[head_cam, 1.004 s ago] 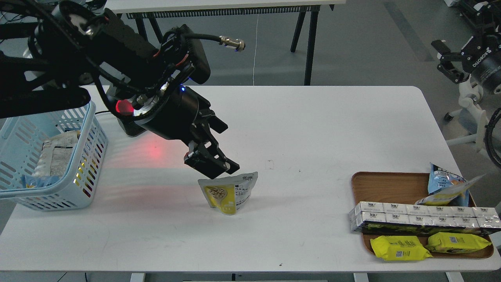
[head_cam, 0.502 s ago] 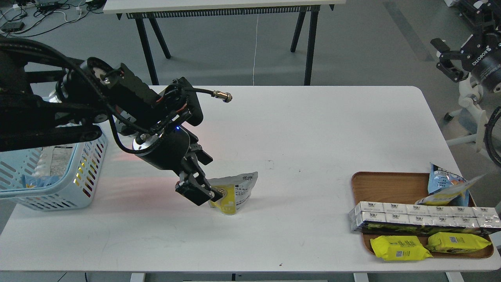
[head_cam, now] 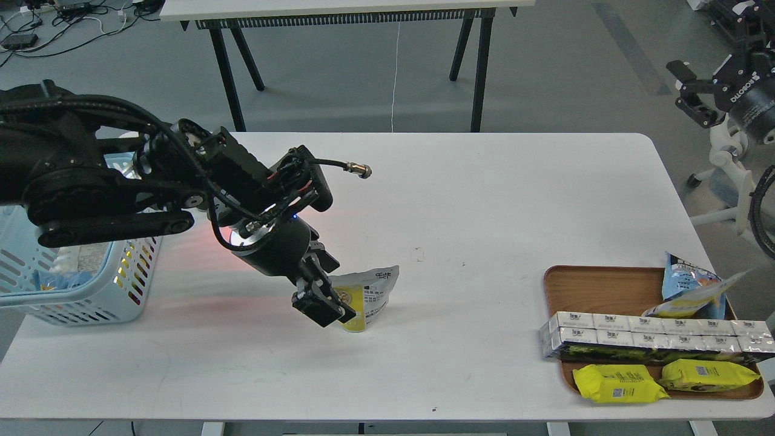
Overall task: Scan snack and place in basket
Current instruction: 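Reach the left gripper to the yellow pouch and grasp it, then lift the pouch and pass it in front of the barcode scanner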
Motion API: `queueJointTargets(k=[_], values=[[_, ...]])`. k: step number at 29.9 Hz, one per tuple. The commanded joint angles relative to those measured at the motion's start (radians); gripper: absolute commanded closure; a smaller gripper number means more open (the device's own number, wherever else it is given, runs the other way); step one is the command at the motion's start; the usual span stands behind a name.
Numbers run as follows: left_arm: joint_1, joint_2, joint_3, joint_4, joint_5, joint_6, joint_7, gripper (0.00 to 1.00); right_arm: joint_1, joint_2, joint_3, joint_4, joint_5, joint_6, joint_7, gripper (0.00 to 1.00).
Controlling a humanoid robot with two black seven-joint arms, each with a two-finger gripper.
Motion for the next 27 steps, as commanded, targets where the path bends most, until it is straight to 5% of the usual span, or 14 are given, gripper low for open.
queueJointTargets(k=[1,3,6,12,27], values=[[0.008,-0.020,0.000,0.013,0.001,0.000,0.000,0.24,-0.001,-0.003,0.000,-0.001,0.000,0.000,0.000,0.01],[0.008,-0.020,0.000,0.016,0.001,0.000,0.000,0.36,-0.001,-0.003,0.000,-0.001,0.000,0.000,0.000,0.01],[0.008,-0.020,0.003,0.019,0.011,0.000,0.000,0.69,-0.003,-0.005,0.001,0.001,0.002,0.000,0.000,0.01],[0.006,-0.015,0.012,0.034,0.018,0.000,0.000,1.00,-0.004,-0.012,0.001,0.010,0.003,0.000,0.000,0.01],[0.001,0.065,0.008,0.033,0.017,0.000,0.000,1.00,-0.004,-0.043,0.000,0.013,0.005,0.000,0.000,0.01]])
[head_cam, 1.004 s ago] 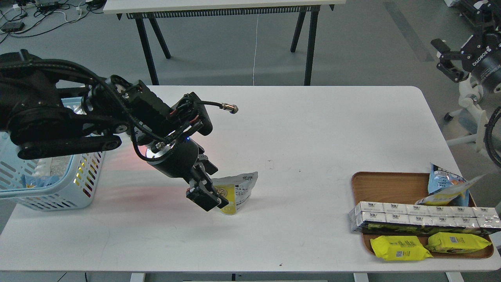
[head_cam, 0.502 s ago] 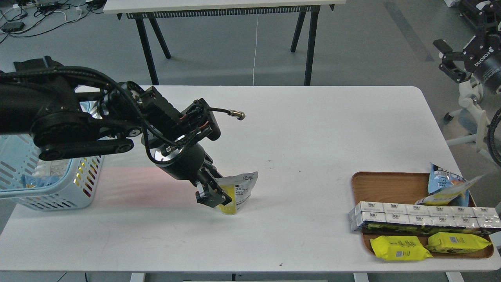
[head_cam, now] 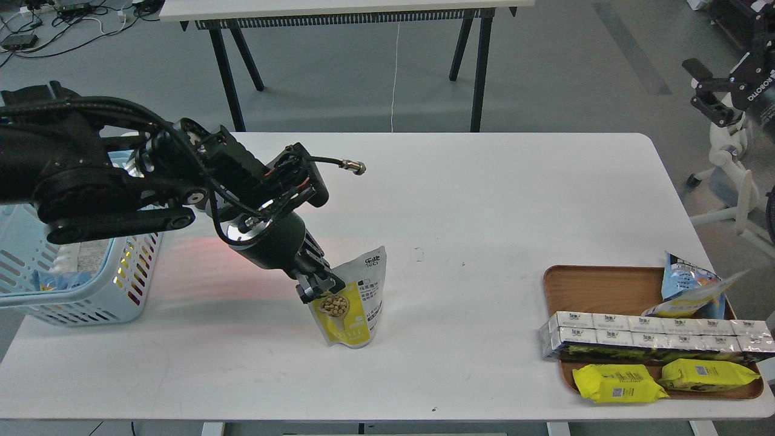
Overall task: Scan snack and place in basket
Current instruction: 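Lift the pouch and pass it in front of the barcode scanner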
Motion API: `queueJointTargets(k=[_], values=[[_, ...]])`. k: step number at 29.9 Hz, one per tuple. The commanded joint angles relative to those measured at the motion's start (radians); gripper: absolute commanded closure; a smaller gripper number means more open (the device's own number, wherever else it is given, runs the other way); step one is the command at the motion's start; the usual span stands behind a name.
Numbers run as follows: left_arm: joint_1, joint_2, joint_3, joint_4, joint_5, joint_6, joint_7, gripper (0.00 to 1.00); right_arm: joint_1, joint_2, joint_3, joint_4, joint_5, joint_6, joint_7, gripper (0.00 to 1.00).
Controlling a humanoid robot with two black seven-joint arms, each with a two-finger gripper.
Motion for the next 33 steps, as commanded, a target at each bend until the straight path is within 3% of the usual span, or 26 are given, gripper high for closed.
queueJointTargets(k=[1,9,15,25,33], values=[[-0.006,0.052,-0.005,-0.003,0.001,0.000,0.000,1.00,0.000,-0.009,0.000,0.000,0.000,0.000,0.000,0.01],[-0.184,0.285,-0.012,-0.037,0.009,0.000,0.000,1.00,0.002,-0.012,0.011,0.003,0.002,0.000,0.000,0.01],[-0.218,0.414,-0.015,-0.038,0.056,0.002,0.000,1.00,0.003,-0.010,0.012,0.018,0.002,0.000,0.000,0.01],[-0.178,0.487,-0.016,0.006,0.092,0.030,0.000,1.00,0.005,0.002,0.009,0.020,-0.001,0.000,0.000,0.01],[-0.065,0.408,-0.041,0.139,0.082,0.070,0.000,1.00,0.005,0.002,0.007,0.023,0.000,0.000,0.000,0.01]])
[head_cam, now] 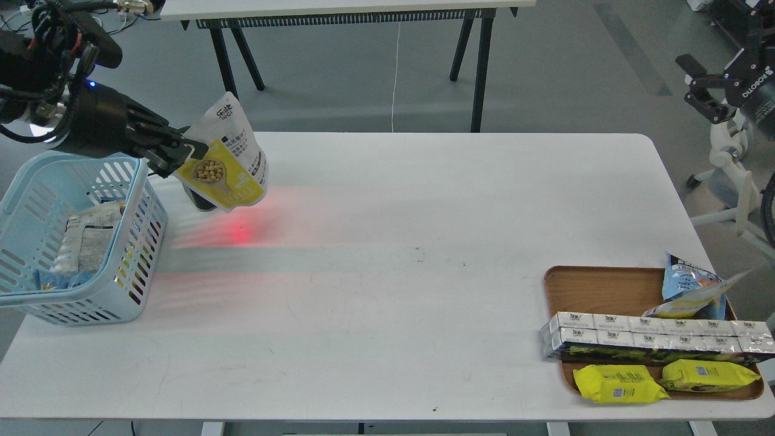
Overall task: Scan snack and place in basket
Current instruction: 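Lift the pouch and pass it in front of the barcode scanner, then lower the pouch into the blue basket and open the left gripper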
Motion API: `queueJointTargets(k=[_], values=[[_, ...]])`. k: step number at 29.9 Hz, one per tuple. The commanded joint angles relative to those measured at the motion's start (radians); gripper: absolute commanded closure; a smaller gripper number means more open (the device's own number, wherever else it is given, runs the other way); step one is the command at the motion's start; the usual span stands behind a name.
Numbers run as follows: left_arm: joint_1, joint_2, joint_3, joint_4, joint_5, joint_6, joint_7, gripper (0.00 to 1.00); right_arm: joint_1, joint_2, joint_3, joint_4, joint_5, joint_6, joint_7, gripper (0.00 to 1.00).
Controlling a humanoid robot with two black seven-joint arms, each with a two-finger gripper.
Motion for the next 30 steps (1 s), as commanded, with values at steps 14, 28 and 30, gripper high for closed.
queueJointTargets(k=[14,28,30], values=[[0.048,0.098,-0.172,0.104,0.000,0.011,0.000,1.00,-0.002,0.016,-0.007,-0.001,-0.001,0.000,0.000,0.01],[-0.009,0.579,-0.166,0.020,0.099,0.025,0.000,1.00,-0.002,0.050,-0.009,-0.015,-0.010,0.000,0.000,0.01],[-0.005,0.627,-0.163,-0.008,0.110,0.025,0.000,1.00,-0.002,0.051,-0.009,-0.015,-0.010,0.000,0.000,0.01]])
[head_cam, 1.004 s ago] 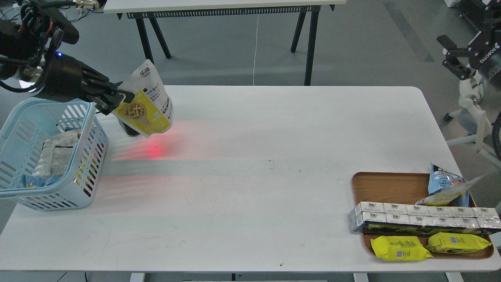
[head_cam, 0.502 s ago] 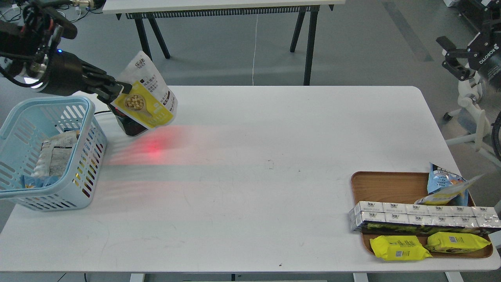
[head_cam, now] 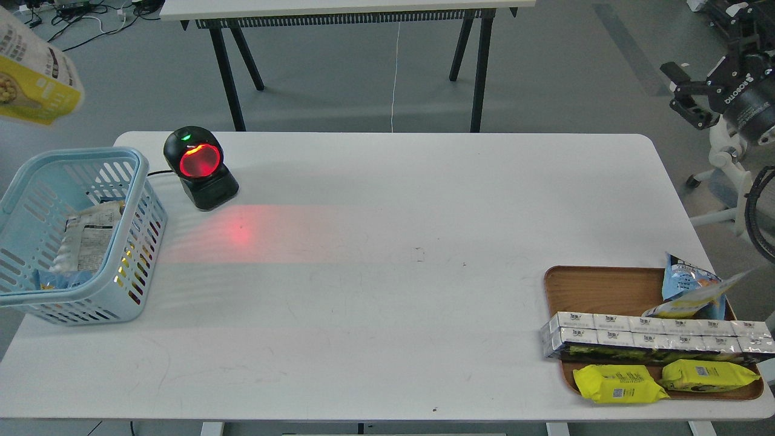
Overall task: Scan snack and place in basket
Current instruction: 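Lower the pouch into the blue basket and open the left gripper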
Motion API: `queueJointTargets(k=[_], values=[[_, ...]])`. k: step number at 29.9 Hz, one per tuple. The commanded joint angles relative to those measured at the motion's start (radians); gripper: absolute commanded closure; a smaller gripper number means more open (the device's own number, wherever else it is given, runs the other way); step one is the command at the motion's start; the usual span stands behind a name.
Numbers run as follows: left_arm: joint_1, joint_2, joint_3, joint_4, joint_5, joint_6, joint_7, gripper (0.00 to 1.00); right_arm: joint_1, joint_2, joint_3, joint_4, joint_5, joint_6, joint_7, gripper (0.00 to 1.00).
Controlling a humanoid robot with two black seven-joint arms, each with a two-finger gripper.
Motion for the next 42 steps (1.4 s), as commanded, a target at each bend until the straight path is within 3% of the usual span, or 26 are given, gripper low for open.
queueJointTargets(k=[1,6,14,26,34,42], values=[[0.007,0.091,0.008,-0.051,0.029,0.000,0.000,1.00,0.000,0.004,0.000,0.000,0.000,0.000,0.000,0.01],[0.041,0.113,0.063,-0.054,0.044,0.039,0.000,1.00,-0.001,0.015,0.000,0.000,-0.002,0.000,0.000,0.01],[0.052,0.044,0.172,-0.037,0.040,0.079,0.000,1.00,-0.001,0.027,0.000,-0.016,-0.002,0.000,0.000,0.01],[0.231,-0.148,0.178,0.002,0.032,0.080,0.000,1.00,0.000,0.027,0.000,-0.016,-0.002,0.000,0.000,0.01],[0.284,-0.201,0.175,0.019,0.032,0.085,0.000,1.00,0.002,0.027,0.001,-0.011,-0.002,0.000,0.000,0.01],[0.282,-0.194,0.123,0.021,0.030,0.083,0.000,0.84,0.000,0.027,0.001,-0.008,-0.002,0.000,0.000,0.01]])
